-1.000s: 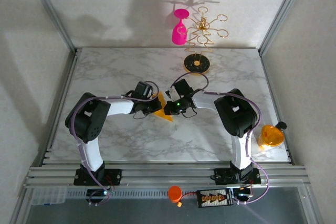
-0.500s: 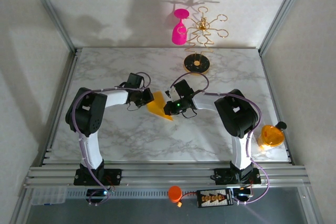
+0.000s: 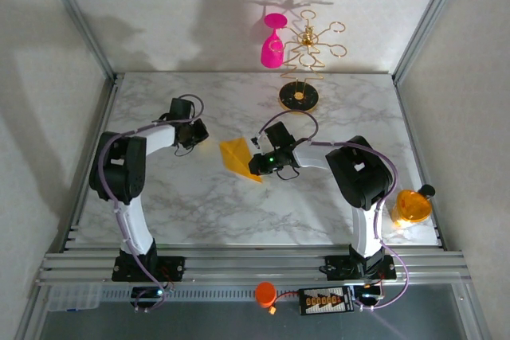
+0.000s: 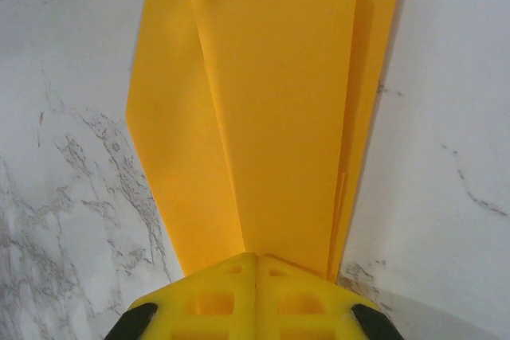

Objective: Fold a paper plane with a square sheet of paper (pick it up from the middle)
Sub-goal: Fourth fold the wing at the center of the table.

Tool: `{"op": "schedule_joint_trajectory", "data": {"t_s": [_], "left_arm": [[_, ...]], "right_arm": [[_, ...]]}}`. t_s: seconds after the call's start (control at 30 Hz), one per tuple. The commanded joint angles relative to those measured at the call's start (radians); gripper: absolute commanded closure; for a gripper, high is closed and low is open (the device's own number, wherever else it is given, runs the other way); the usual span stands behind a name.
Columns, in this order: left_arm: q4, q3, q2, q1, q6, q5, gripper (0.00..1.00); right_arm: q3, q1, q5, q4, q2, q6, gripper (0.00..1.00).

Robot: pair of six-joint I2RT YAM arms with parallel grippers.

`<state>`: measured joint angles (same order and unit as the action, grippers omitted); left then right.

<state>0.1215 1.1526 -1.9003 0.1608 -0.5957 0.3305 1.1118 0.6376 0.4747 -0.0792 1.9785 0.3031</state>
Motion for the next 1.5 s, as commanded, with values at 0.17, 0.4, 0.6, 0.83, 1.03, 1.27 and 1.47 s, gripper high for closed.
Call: {"op": "schedule_joint_trajectory", "data": {"t_s": [0.17,0.4,0.6,0.83,1.03,1.27,1.47], "left_arm": [[-0.232,-0.187,0.188,0.145,-0.210,0.116,0.88],[-0.223,-0.144,0.049,0.240,-0.238,0.090,0.89],[-0.151,-0.126,-0.019,0.247,-0.212,0.005,0.92],[-0.122,-0.139,-0.053,0.252,-0.195,-0.012,0.94],[-0.088,-0.136,-0.059,0.255,-0.179,-0.033,0.94],[-0.034,-0.129,-0.078,0.259,-0.186,-0.083,0.96],[0.043,-0.131,-0.113,0.260,-0.209,-0.167,0.98]], "right_arm": [[0.001,-0.004,-0.058,-0.177,0.071,0.025,0.95],[0.005,-0.009,-0.044,-0.190,0.069,0.006,0.95],[0.013,-0.015,0.000,-0.171,0.043,0.003,0.95],[0.098,-0.016,0.049,-0.109,-0.009,0.042,0.94],[0.154,-0.013,0.042,-0.112,0.066,0.053,0.95],[0.115,-0.006,0.031,-0.160,0.080,0.025,0.95],[0.006,-0.009,0.035,-0.195,0.002,-0.012,0.95]]}}
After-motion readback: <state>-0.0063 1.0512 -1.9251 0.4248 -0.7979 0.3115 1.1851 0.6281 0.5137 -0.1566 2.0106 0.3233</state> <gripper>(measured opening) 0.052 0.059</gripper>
